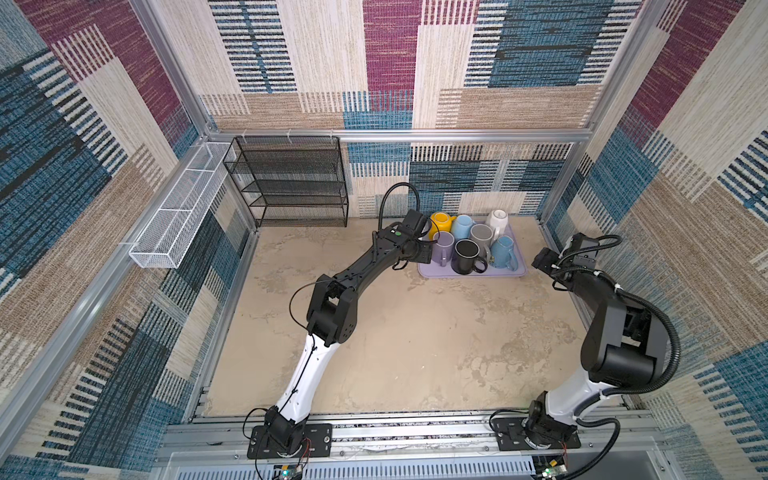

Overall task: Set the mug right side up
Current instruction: 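Move both grippers forward toward the lavender tray of mugs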

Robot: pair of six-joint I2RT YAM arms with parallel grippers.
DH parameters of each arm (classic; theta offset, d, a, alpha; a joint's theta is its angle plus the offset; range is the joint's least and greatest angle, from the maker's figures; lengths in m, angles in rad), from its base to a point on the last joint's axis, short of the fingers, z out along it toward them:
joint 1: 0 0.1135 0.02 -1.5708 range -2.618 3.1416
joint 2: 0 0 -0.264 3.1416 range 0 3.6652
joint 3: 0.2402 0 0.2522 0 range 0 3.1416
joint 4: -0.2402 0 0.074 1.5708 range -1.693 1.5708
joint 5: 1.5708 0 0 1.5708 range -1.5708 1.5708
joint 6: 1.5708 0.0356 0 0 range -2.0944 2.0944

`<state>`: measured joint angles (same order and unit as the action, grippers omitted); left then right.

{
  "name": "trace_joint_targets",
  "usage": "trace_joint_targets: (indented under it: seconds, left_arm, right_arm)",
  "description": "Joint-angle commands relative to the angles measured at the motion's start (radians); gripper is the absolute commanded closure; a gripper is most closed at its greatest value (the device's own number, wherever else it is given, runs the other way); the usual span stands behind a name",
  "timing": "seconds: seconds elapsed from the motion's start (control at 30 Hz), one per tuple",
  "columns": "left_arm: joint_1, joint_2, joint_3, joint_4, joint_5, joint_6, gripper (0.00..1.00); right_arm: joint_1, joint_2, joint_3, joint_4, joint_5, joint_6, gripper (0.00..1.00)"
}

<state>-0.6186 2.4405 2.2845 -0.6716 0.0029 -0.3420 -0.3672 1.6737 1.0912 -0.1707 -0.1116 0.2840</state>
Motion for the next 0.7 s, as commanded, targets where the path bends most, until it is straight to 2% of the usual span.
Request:
trace_joint_targets:
  seconds: [0.0,0.23,0.67]
  left_arm:
    - [-0.009,0.034,0.042,-0.029,-0.052,-0.038,0.38]
    - [-0.012,0.122,0.131,-0.062,-0.053,-0.068,0.52]
    - [-0.011,0.184,0.159,-0.061,-0.058,-0.096,0.63]
  right_arm:
    - [-0.002,0.010,0.013,0.027,-0.008,0.007,0.15]
    - [-0.013,0.014,0.017,0.023,0.001,-0.006,0.21]
    - [-0.020,0.040,0.035,0.025,-0.015,-0.015,0.30]
